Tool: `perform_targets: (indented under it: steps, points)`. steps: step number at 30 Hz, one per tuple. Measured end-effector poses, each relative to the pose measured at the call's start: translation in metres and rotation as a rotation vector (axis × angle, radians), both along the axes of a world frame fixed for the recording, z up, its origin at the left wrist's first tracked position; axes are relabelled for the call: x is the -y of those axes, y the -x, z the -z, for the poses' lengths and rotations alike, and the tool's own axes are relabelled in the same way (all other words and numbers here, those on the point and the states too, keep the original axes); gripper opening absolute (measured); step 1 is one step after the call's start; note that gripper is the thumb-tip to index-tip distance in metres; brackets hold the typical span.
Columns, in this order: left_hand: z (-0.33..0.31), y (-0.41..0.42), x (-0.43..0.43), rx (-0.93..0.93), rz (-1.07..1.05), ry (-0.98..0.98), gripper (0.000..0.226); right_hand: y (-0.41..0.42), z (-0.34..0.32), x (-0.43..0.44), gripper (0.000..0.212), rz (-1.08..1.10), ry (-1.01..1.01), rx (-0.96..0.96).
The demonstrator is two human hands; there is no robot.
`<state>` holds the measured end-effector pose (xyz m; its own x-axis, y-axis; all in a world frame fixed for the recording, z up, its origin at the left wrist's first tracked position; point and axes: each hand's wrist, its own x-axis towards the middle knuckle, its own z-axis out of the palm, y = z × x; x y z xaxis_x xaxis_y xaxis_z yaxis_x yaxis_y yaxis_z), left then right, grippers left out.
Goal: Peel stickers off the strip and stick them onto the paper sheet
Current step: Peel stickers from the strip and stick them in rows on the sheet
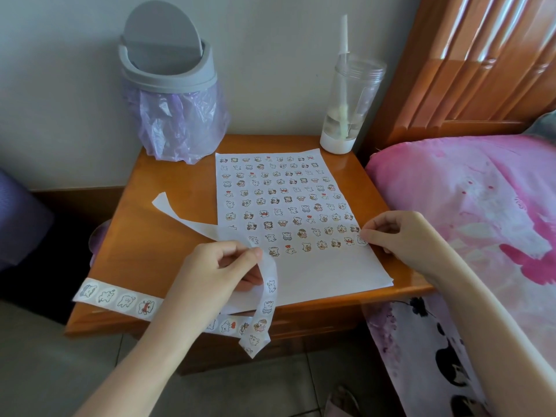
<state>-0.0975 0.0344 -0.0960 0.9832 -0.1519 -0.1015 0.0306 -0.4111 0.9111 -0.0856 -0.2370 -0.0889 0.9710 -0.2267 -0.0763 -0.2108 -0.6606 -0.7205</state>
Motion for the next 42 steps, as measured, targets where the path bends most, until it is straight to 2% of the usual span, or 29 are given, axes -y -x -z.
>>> perform_targets:
  steps: [11,25,30,35,39,42]
  points:
    - [0.000,0.000,0.000,0.011,-0.005,-0.008,0.016,-0.001,0.007,0.000,0.004,-0.006,0.049,0.052]
    - [-0.002,0.001,0.001,0.004,0.021,0.016,0.017,0.000,0.008,0.000,0.018,0.032,0.053,0.066]
    - [-0.002,0.001,0.001,0.003,0.014,0.015,0.017,-0.002,0.011,0.003,0.009,0.056,0.093,0.101]
    - [-0.003,0.002,-0.001,-0.010,0.016,0.044,0.015,0.002,0.001,-0.010,0.007,0.099,-0.055,0.259]
    - [-0.011,0.003,-0.006,-0.065,-0.009,0.168,0.013,0.012,-0.017,-0.048,0.005,-0.061,-0.215,0.355]
    - [-0.021,0.006,-0.010,-0.081,-0.039,0.257,0.013,0.028,-0.022,-0.082,0.018,-0.268,-0.288,0.274]
